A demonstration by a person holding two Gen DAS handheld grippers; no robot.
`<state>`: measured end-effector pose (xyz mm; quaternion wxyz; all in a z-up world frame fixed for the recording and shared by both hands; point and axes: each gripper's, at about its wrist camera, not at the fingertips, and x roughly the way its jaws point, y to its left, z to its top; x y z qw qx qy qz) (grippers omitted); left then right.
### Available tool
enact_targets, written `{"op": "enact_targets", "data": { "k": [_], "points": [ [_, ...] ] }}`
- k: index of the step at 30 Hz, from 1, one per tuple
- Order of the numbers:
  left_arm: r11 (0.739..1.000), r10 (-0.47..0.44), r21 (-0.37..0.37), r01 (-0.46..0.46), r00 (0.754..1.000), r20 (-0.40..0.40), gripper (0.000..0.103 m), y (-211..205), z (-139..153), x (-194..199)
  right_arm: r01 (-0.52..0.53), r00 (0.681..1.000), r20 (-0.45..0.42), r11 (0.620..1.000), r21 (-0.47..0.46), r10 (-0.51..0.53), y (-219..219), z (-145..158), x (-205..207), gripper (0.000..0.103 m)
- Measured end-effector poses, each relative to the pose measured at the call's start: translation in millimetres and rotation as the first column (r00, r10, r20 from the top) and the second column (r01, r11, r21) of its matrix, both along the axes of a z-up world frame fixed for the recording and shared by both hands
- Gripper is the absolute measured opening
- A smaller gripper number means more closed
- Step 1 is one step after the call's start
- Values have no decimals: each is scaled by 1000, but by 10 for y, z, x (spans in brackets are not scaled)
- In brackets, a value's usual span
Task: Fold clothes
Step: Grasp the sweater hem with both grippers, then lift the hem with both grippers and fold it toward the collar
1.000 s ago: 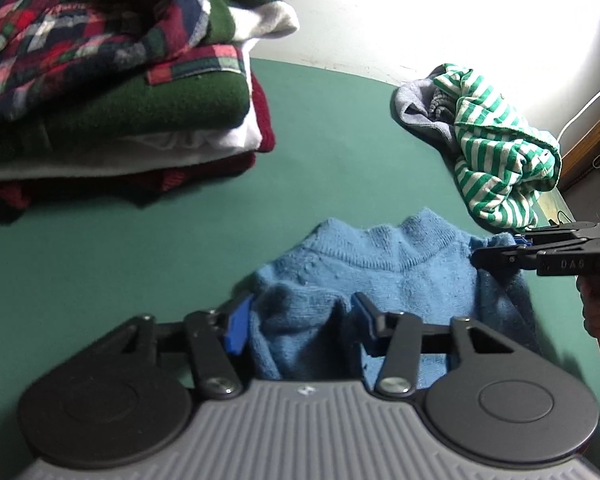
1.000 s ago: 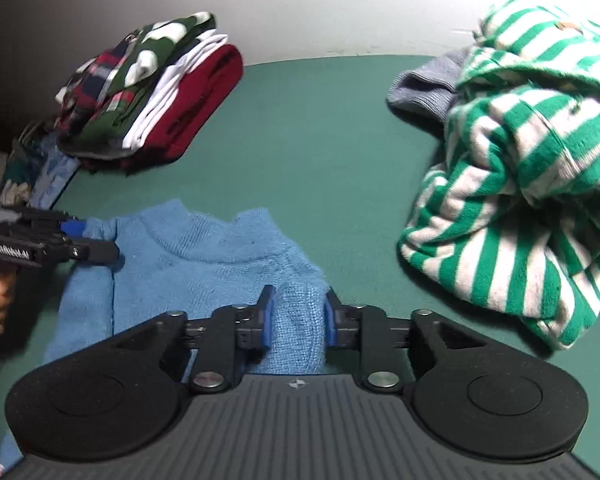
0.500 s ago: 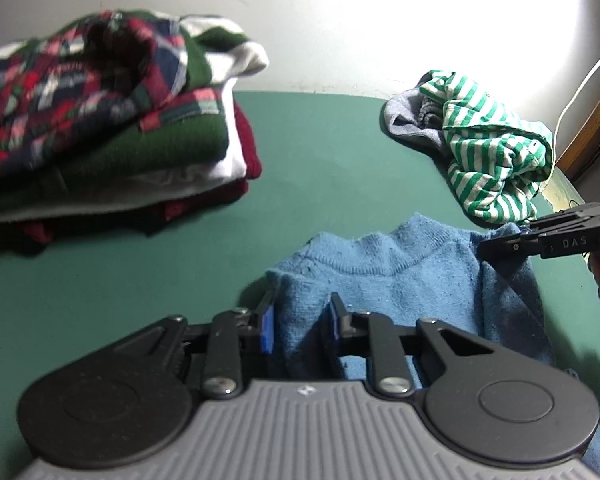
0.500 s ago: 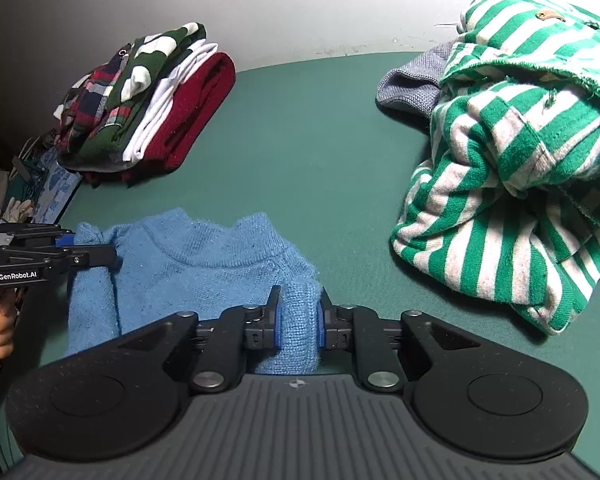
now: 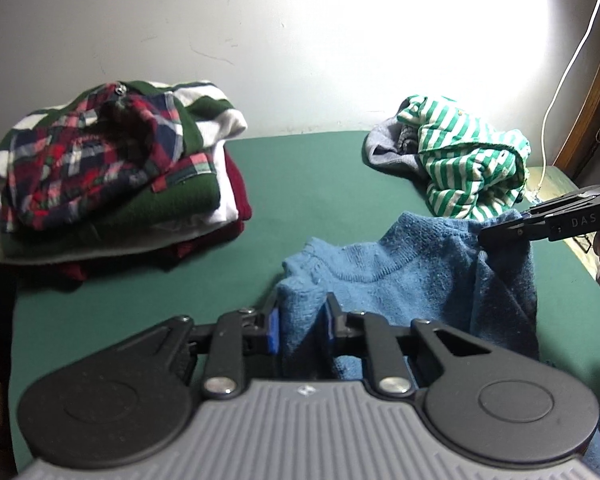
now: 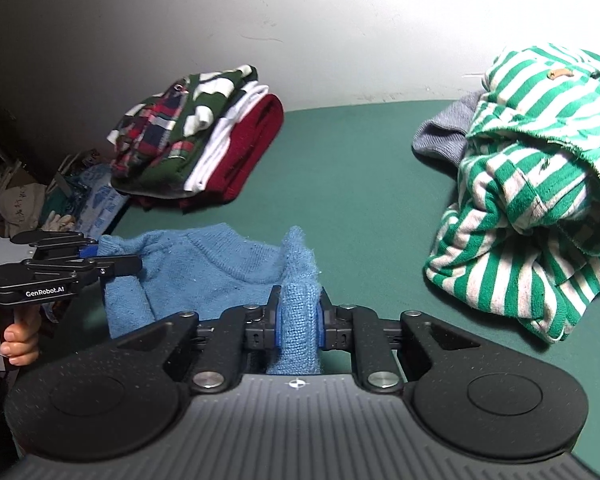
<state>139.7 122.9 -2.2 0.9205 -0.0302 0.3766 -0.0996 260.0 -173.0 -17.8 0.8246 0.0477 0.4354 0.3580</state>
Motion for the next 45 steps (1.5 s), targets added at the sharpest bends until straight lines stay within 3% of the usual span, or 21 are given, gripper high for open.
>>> {"op": "enact_targets", "data": {
  "k": [10,17,27,45],
  "points": [
    [1000,24,2,-24,998,50,15,-34,189,-363,-20,999,40,999,33,19,-43,238,-323,16],
    [998,-10,69,2,994,105,15,-209,327,-696,-26,997,73,999,44,23,-113,362,-589,16],
    [995,1,103,-13,993,117,15,-295,378,-892,-42,991,131,999,21,39,-133,467,-904,16],
    [996,35,71,-45,989,141,15,-319,460,-1453,-70,983,172,998,-8,70,-259,587,-1417,16]
  ]
}}
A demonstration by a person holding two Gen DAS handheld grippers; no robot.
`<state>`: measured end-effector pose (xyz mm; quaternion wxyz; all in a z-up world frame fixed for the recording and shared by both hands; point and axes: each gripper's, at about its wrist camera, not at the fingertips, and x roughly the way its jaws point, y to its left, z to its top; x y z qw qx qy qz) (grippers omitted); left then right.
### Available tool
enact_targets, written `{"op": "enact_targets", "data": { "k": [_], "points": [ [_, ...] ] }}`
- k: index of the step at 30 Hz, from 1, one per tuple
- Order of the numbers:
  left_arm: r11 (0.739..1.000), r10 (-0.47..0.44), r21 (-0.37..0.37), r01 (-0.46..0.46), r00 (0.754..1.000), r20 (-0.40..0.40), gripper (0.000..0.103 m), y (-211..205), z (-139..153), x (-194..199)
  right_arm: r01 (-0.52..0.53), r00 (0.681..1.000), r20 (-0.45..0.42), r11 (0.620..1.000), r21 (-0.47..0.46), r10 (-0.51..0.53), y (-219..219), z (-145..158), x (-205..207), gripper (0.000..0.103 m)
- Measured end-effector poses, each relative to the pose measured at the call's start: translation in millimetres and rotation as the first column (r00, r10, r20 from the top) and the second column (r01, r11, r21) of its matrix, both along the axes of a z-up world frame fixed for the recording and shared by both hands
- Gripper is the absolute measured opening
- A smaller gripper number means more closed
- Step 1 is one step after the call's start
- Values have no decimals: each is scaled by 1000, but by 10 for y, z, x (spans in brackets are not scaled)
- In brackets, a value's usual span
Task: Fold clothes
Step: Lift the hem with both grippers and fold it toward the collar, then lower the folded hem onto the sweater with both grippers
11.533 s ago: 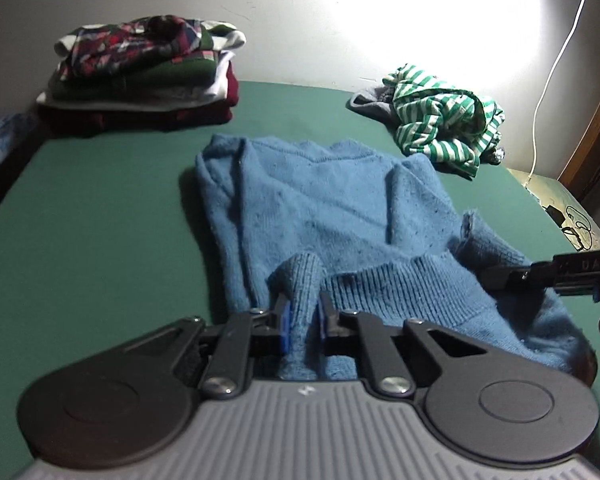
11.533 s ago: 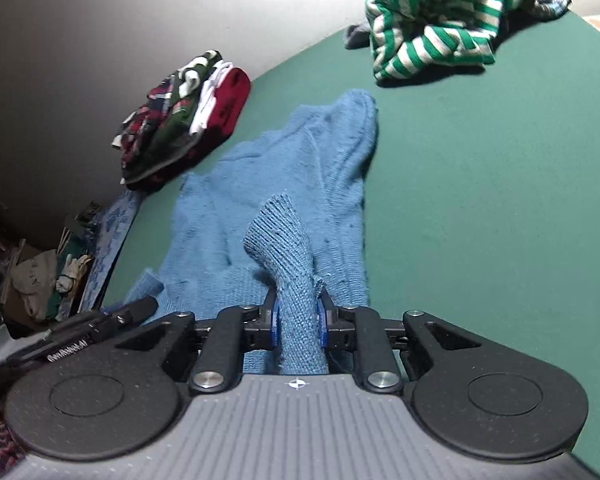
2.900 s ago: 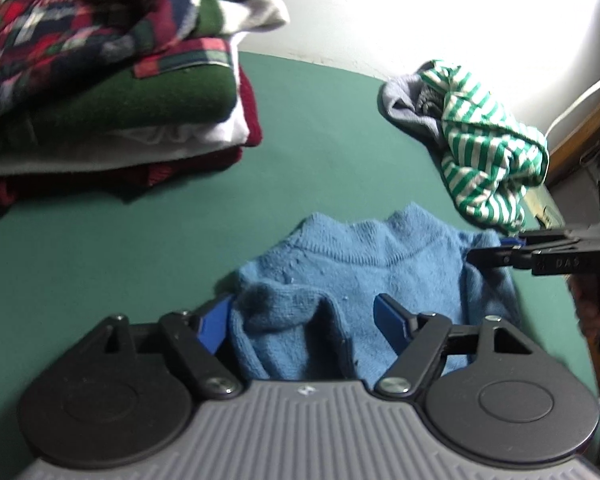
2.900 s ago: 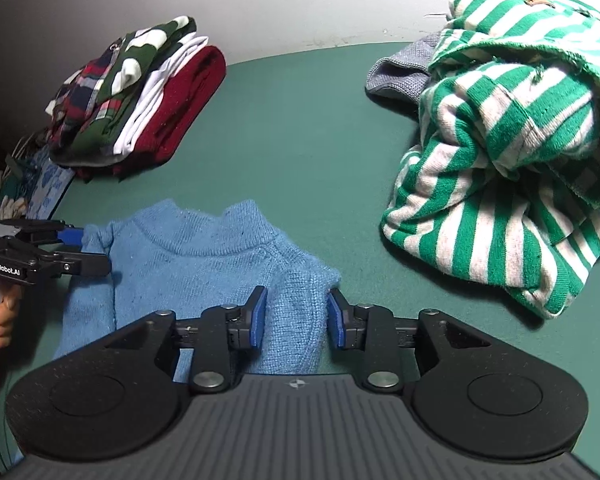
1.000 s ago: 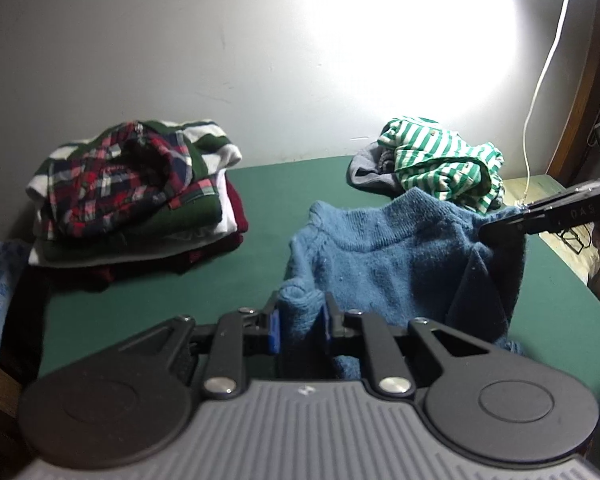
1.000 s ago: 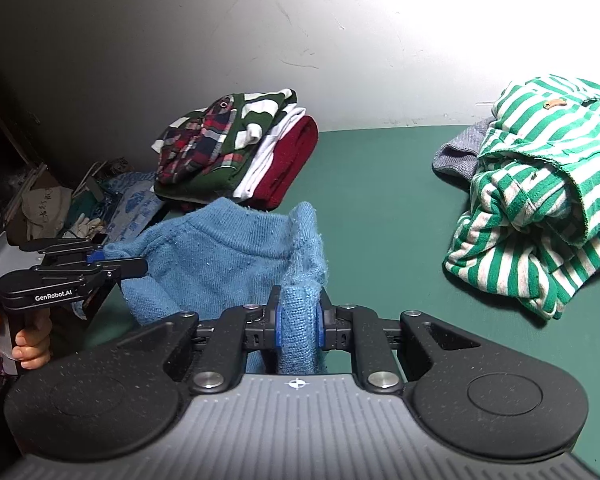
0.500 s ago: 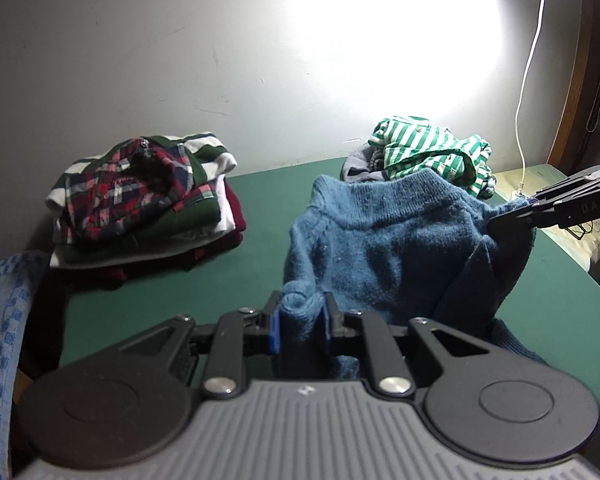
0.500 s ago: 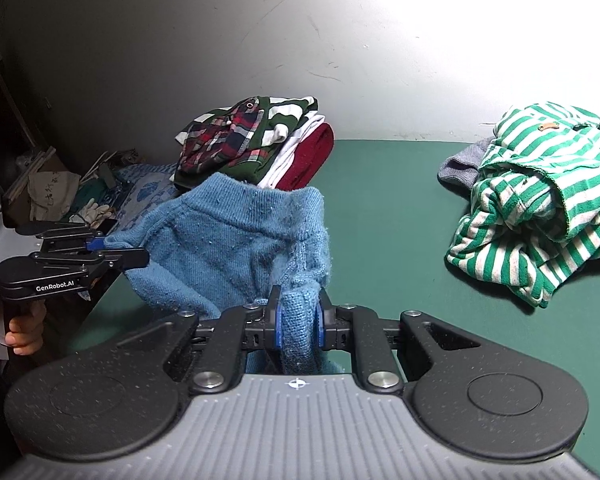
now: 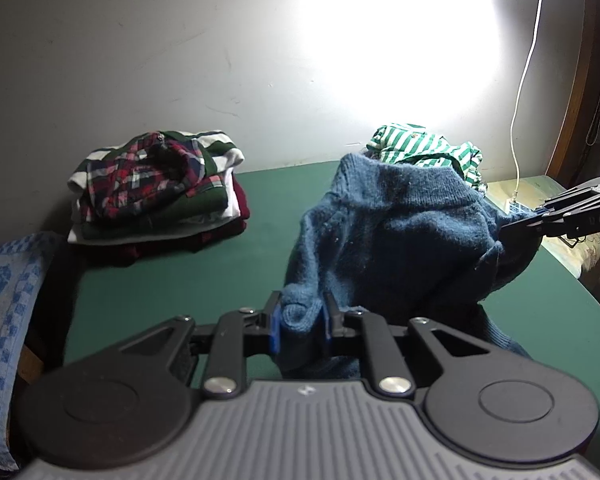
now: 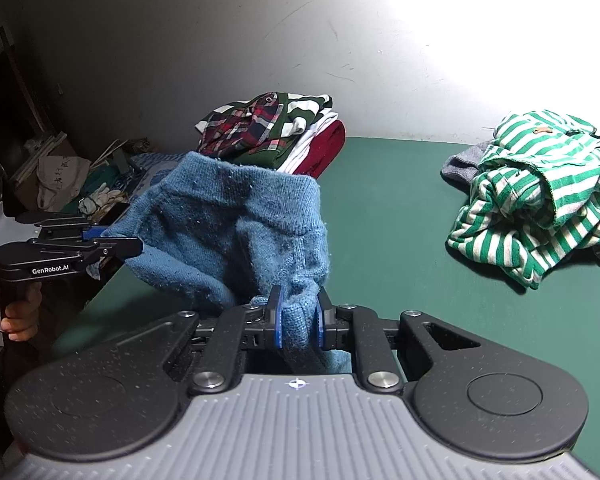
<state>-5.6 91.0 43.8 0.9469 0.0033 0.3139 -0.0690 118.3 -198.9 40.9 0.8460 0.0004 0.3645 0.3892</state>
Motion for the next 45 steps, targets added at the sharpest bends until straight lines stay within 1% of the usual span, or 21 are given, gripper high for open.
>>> {"op": "enact_targets", "data": {
  "k": [6,13,16,18,25,29,34,38,40,42,43,44,45],
  "points": [
    [1000,2,-14,-2,1000,14,15,-9,21,-231,-4,1000,12,1000,-3,4,-70,47,-187,16],
    [1000,-3,-12,3,1000,-6,15,-56,-61,-431,-14,999,38,999,-40,15,-104,69,-423,13],
    [1000,-9,4,9,1000,-12,15,-101,-114,-501,-12,999,46,997,-70,16,-78,30,-511,9],
    [1000,-18,7,18,1000,-17,15,-132,-140,-561,-12,999,49,996,-85,16,-62,4,-575,9],
    [997,-39,61,42,998,-51,15,-235,-310,-693,8,998,65,991,-136,1,-44,-125,-731,8],
    [996,-37,74,43,996,-80,15,-249,-451,-698,10,997,77,985,-175,3,-17,-235,-826,8],
    [997,-26,75,33,995,-93,17,-242,-527,-685,14,997,73,982,-187,-1,3,-315,-876,8],
    [993,-35,110,44,996,-86,19,-308,-561,-742,-1,992,120,970,-242,30,80,-371,-991,8],
    [990,-42,129,52,996,-76,20,-345,-582,-790,-4,985,163,961,-277,51,116,-416,-1079,11],
    [983,-48,175,58,997,-61,28,-395,-612,-825,5,964,252,942,-336,85,165,-485,-1215,18],
    [977,-52,205,62,997,-56,30,-424,-630,-829,16,944,311,926,-378,111,202,-529,-1299,30],
    [969,-57,238,67,997,-50,33,-456,-647,-830,29,918,370,907,-420,142,241,-575,-1383,44],
    [957,-65,279,74,997,-43,37,-495,-663,-831,37,890,420,891,-453,177,276,-622,-1459,48]
  ]
}}
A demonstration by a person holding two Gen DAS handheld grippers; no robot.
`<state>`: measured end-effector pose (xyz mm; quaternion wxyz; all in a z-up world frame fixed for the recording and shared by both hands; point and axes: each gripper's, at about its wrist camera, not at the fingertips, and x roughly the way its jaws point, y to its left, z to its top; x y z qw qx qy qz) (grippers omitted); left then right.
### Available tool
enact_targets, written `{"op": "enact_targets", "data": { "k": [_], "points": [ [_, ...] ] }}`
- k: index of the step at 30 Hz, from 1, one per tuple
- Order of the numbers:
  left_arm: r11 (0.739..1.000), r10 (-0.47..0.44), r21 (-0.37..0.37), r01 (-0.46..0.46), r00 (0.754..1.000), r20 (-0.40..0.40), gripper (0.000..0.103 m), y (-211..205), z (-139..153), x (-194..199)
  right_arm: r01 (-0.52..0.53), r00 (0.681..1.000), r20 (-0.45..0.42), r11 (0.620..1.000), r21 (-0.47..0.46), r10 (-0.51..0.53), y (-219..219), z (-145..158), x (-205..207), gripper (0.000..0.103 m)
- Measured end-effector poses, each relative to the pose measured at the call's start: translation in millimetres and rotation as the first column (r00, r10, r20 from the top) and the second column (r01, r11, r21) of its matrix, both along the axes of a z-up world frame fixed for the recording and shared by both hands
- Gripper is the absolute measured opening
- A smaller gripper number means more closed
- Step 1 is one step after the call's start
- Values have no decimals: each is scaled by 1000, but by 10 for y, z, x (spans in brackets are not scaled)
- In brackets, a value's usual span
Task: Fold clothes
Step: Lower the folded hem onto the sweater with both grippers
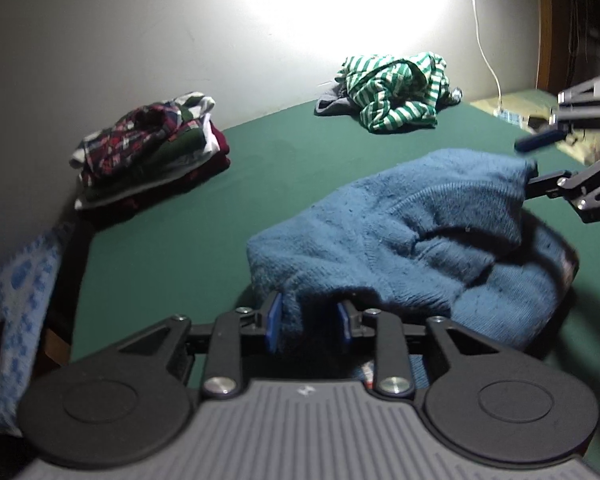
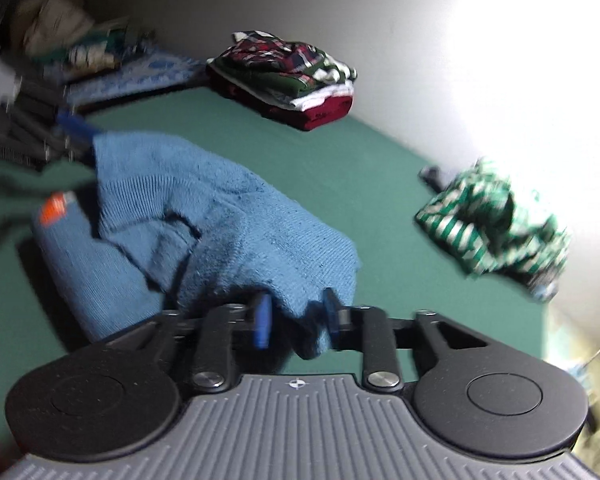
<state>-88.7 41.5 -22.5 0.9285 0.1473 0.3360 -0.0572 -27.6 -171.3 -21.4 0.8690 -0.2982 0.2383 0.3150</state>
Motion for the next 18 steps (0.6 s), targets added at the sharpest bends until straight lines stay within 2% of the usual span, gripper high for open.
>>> {"op": "enact_targets", "data": {
  "k": [2,4,6,9,12,16,18],
  "points": [
    [996,-27,85,25,999,18,42,-64,-28,-13,-43,996,78,998,-55,47,62,-81,-106,52],
    [988,-64,144,60,998,24,47,-108,-35,-47,-72,991,106,992,-99,83,121,-146,-144,53],
    [975,-111,197,102,993,32,60,-151,-32,-104,-81,985,138,986,-148,102,181,-213,-156,53],
    [929,-191,331,167,981,42,72,-242,-63,-161,-78,970,208,975,-210,123,262,-295,-184,53],
    [866,-265,450,219,963,42,72,-347,-109,-131,-96,958,239,964,-249,157,324,-339,-190,54],
    [806,-340,518,286,940,12,70,-473,-222,-37,-151,934,272,947,-283,230,404,-370,-190,52],
    [787,-353,540,297,936,-1,53,-499,-294,17,-165,935,259,945,-281,241,423,-358,-151,46]
  ]
}}
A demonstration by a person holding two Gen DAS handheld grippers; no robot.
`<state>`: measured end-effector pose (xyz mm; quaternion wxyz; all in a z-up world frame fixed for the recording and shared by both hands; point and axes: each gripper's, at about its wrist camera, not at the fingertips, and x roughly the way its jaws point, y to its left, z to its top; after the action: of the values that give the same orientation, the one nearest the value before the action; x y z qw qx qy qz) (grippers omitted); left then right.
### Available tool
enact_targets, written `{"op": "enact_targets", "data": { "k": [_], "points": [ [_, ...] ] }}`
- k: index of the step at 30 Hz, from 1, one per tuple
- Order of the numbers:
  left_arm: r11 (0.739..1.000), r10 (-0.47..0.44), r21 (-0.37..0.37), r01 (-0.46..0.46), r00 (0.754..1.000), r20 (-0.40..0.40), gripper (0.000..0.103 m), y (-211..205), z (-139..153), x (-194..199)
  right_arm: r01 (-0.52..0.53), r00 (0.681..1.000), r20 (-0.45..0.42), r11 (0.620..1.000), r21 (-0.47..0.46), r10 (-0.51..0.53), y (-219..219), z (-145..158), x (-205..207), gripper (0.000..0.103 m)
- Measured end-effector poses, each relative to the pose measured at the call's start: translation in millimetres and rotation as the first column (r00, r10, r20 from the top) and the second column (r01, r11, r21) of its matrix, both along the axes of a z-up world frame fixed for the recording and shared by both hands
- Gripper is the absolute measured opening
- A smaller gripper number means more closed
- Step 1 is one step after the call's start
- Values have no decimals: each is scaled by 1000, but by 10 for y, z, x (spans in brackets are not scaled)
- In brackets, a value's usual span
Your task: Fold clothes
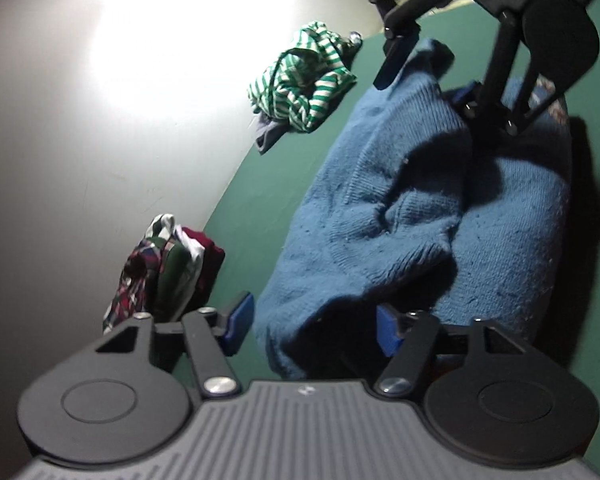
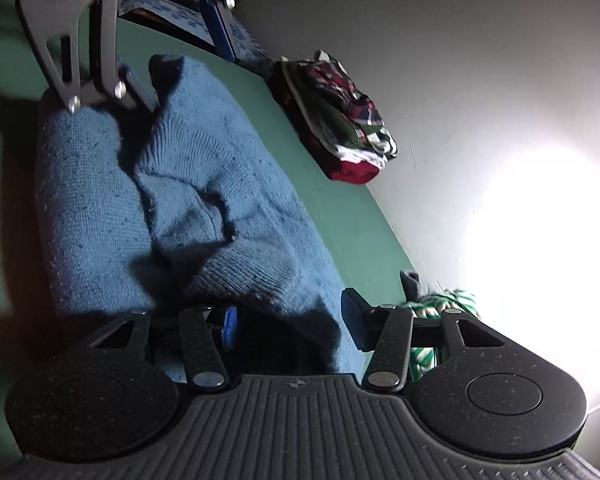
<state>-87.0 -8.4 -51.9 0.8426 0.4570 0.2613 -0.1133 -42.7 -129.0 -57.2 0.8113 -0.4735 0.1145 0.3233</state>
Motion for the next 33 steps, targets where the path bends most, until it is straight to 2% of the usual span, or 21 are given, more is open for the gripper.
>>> {"op": "enact_targets", "data": {
  "k": [2,4,6,9,17,20,21,24,27,28,29,31,33],
  "points": [
    [1000,-9,-5,9,1000,-11,39,-5,-33,30,5,999,-32,1000,8,-4,-3,5,50,33],
    [1000,-31,-4,31,999,-13,29,-11,-58,11,13,999,-42,1000,19,-13,-18,5,72,12],
    [999,-38,-3,38,999,-6,26,-1,-50,-27,13,999,-49,999,37,-12,-47,30,68,11],
    [999,-31,-45,30,999,-15,20,47,51,-90,2,998,-65,999,48,1,-71,85,44,9],
    [988,-9,-156,1,999,-49,17,197,325,-284,-20,993,-115,997,75,29,-187,285,-104,6],
    [986,13,-165,-21,999,-48,18,225,311,-252,-22,991,-128,997,72,31,-201,286,-122,6],
    [987,17,-161,-24,999,-44,26,227,293,-237,-21,991,-132,997,70,30,-198,273,-118,6],
    [996,-13,-94,13,1000,-8,38,151,160,-226,-18,991,-131,999,45,24,-142,169,-79,7],
    [997,-39,-74,37,999,-20,46,99,81,-180,-25,995,-95,999,30,28,-83,55,-76,14],
    [997,-45,-65,44,999,-22,50,88,56,-163,-30,995,-90,999,26,32,-68,32,-73,20],
    [997,-53,-48,52,998,-20,59,79,26,-154,-36,996,-84,999,21,38,-54,15,-72,32],
    [997,-71,-18,71,997,-16,60,68,-28,-143,-51,996,-66,999,11,52,-33,-20,-79,40],
    [996,-89,-5,89,996,-17,54,57,-49,-129,-67,997,-47,998,-2,67,-16,-51,-88,40]
  ]
}}
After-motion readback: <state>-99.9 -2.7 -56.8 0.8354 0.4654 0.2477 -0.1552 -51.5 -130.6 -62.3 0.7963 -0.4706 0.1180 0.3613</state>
